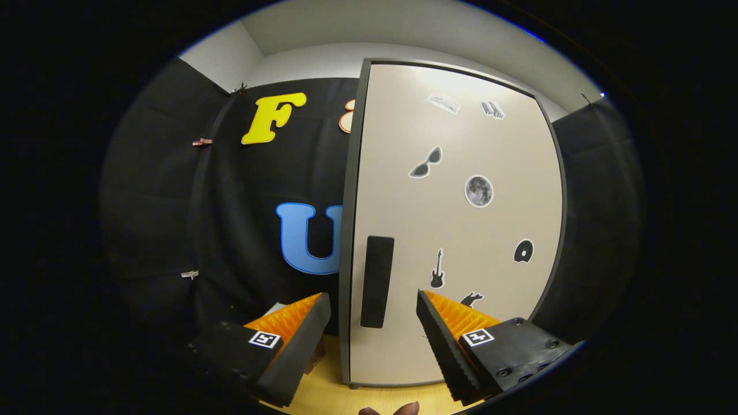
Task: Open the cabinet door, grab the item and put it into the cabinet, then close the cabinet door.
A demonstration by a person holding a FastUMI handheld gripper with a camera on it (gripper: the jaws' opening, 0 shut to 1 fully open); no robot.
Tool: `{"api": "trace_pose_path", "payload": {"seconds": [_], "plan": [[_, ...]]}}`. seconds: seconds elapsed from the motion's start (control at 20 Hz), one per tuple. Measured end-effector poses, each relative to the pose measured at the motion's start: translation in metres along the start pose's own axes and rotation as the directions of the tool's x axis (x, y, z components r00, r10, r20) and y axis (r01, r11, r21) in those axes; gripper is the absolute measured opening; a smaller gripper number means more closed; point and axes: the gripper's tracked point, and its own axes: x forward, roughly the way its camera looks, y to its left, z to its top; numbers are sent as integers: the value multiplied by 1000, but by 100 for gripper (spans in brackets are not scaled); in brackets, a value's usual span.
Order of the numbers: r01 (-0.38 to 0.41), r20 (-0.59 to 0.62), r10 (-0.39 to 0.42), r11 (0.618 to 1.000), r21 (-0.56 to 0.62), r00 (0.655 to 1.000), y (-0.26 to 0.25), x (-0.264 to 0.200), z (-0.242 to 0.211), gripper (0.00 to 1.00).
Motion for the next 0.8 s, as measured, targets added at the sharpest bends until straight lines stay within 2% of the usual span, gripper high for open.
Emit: {"api": "trace_pose_path", "payload": {"seconds": [0.5,0.55,0.6,0.7,0.8], "plan": [[57,-43,-57,998,-13,997,-2,49,-24,98],[65,-42,-65,998,-15,997,-4,54,-23,95],[65,-35,-66,998,-9,997,-4,58,-19,90],[77,-5,-76,997,31,997,-8,65,-4,68],[63,-47,-59,994,91,997,-4,72,-4,49]]}}
